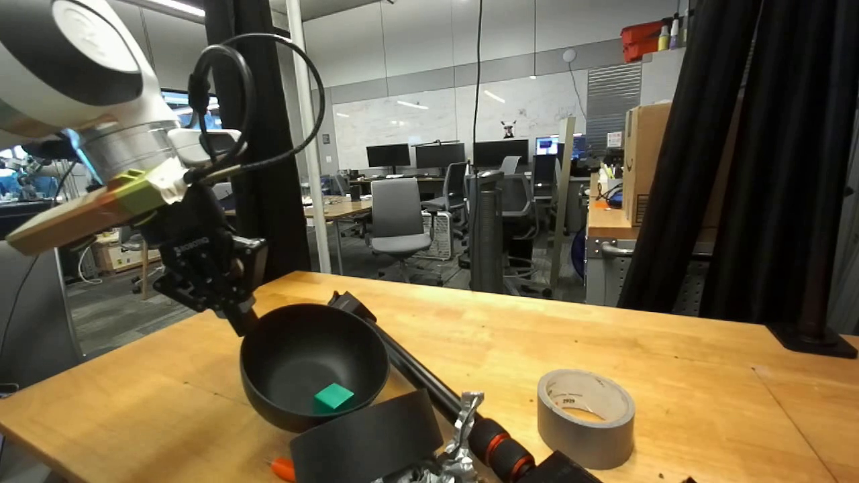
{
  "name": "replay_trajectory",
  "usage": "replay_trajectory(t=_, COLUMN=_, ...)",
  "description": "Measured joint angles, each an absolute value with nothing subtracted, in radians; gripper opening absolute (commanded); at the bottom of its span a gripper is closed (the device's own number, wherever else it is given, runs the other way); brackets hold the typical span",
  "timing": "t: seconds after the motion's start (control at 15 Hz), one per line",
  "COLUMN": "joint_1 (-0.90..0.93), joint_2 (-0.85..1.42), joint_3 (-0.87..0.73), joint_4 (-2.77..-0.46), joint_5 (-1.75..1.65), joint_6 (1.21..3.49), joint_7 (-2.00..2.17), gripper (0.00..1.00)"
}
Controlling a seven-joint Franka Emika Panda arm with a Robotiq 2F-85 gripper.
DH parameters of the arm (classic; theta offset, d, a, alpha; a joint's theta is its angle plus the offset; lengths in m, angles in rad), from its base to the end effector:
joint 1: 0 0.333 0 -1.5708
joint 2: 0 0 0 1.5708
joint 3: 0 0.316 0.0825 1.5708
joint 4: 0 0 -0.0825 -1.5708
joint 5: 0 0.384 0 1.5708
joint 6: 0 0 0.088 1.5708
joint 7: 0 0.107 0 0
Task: Move the black bowl to the left.
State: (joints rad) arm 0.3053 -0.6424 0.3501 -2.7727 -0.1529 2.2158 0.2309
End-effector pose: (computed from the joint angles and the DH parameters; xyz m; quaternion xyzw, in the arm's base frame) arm 0.2825 0.1979 0.3923 0.9608 0.2218 0.0869 0.1420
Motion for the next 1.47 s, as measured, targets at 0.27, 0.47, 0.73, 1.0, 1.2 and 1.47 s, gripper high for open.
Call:
replay_trajectory(t=0.27, joint_1=0.273, joint_2=-0.622, joint_3=0.333, joint_4=-2.763, joint_5=-0.182, joint_6=2.268, joint_7=0.199, gripper=0.07)
replay_trajectory(t=0.47, joint_1=0.265, joint_2=-0.605, joint_3=0.335, joint_4=-2.762, joint_5=-0.195, joint_6=2.295, joint_7=0.199, gripper=0.07)
replay_trajectory(t=0.73, joint_1=0.277, joint_2=-0.551, joint_3=0.341, joint_4=-2.760, joint_5=-0.186, joint_6=2.312, joint_7=0.199, gripper=0.07)
replay_trajectory(t=1.0, joint_1=0.300, joint_2=-0.487, joint_3=0.341, joint_4=-2.760, joint_5=-0.135, joint_6=2.310, joint_7=0.196, gripper=0.07)
replay_trajectory(t=1.2, joint_1=0.314, joint_2=-0.440, joint_3=0.336, joint_4=-2.761, joint_5=-0.087, joint_6=2.302, joint_7=0.179, gripper=0.07)
replay_trajectory(t=1.47, joint_1=0.317, joint_2=-0.395, joint_3=0.332, joint_4=-2.761, joint_5=-0.053, joint_6=2.294, joint_7=0.161, gripper=0.15)
